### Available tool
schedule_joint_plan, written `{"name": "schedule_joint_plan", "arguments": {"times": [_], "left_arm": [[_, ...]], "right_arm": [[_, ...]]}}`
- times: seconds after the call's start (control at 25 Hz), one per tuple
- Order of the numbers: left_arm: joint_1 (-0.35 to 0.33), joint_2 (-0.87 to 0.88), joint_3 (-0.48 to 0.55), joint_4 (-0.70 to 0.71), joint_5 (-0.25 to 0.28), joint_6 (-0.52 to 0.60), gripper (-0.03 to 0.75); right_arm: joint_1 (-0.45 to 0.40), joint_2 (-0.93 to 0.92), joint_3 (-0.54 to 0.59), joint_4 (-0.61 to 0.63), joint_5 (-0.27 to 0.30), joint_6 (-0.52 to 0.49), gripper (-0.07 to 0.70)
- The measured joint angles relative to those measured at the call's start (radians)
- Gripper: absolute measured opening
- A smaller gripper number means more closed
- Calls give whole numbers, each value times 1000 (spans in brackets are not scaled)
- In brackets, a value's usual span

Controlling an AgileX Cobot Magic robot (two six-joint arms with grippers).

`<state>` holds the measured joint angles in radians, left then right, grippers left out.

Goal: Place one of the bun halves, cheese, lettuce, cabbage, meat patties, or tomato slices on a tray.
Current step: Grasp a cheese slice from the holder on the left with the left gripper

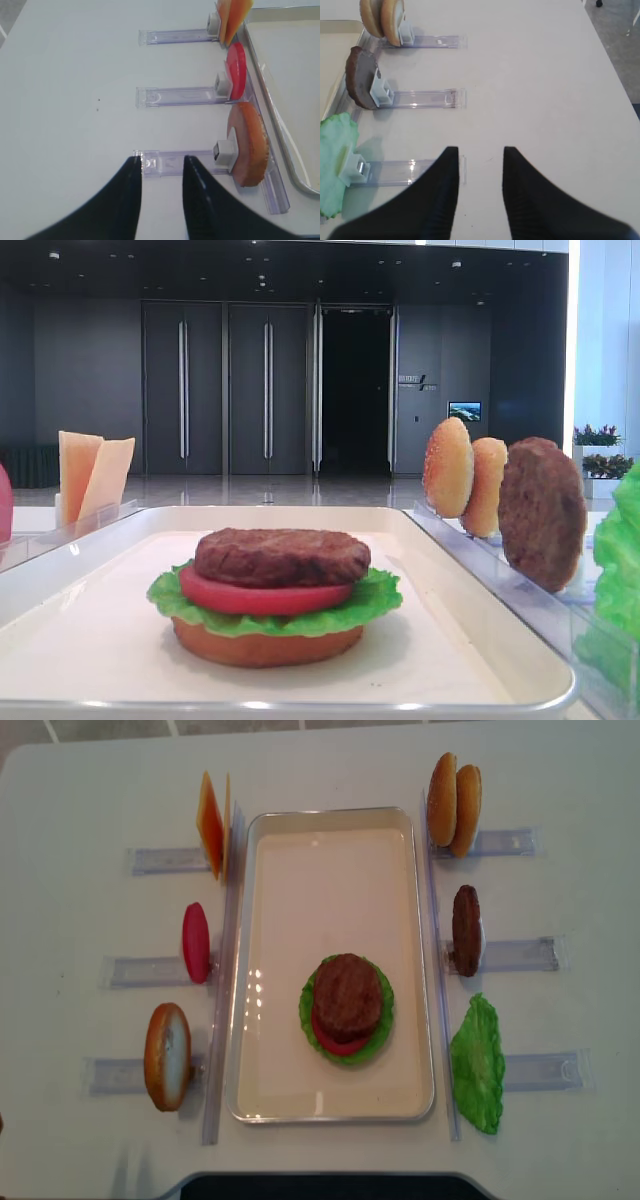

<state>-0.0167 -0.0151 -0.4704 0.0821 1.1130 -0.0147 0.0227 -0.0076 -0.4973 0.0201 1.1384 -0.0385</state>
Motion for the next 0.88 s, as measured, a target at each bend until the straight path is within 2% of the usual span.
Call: {"name": "schedule_joint_plan", "arguments": {"times": [0.72, 0.88], "left_arm": [[0, 0, -1, 2, 0, 0, 219], [0, 3, -32, 33, 1, -18, 232]], "right_arm": [[0, 0, 0, 0, 0, 0, 240], [0, 0, 0, 0, 0, 0, 240]]}}
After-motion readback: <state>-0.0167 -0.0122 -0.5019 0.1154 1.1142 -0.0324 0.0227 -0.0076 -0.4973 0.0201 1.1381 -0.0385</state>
